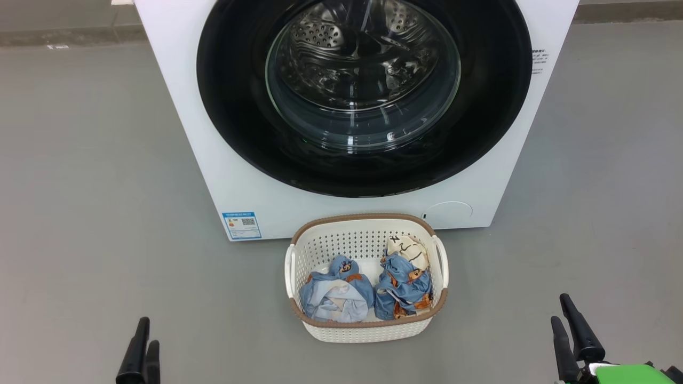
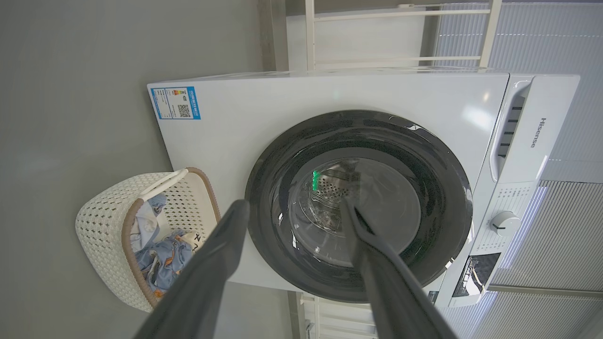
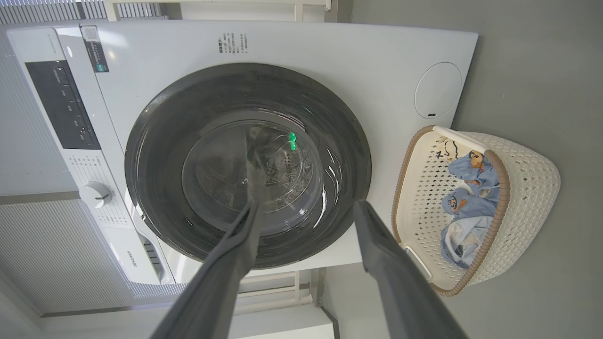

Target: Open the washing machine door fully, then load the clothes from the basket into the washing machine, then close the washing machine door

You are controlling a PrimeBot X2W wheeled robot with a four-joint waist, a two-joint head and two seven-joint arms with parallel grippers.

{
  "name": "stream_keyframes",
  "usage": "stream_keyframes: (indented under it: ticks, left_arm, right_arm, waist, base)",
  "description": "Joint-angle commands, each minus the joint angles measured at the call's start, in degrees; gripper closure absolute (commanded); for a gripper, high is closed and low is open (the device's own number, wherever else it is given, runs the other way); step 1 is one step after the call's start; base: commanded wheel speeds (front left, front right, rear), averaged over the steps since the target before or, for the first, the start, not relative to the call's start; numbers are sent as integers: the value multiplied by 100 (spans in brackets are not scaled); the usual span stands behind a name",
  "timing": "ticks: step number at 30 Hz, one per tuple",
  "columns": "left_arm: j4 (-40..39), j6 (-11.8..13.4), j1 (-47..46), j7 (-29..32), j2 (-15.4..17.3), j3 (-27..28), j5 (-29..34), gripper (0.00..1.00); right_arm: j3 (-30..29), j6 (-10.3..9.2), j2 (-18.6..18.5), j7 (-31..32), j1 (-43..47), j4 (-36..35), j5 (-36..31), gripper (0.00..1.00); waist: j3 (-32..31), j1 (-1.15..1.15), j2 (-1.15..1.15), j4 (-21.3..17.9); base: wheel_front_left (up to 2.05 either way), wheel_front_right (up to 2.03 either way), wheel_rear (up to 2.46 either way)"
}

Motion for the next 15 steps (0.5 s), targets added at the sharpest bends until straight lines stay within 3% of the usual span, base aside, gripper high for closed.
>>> stream_keyframes:
  ticks: [1,15]
  left_arm:
    - [-184,-6,-191,-51,89,4,33,0]
    - [-365,-14,-275,-285,181,-173,218,0]
  right_arm:
    - [11,1,-57,-33,-167,-171,-63,0]
    - [112,2,-154,-230,-206,-288,-291,0]
  waist:
    - [3,3,0,0]
    - [10,-2,0,-4]
  base:
    - [0,0,0]
    - [0,0,0]
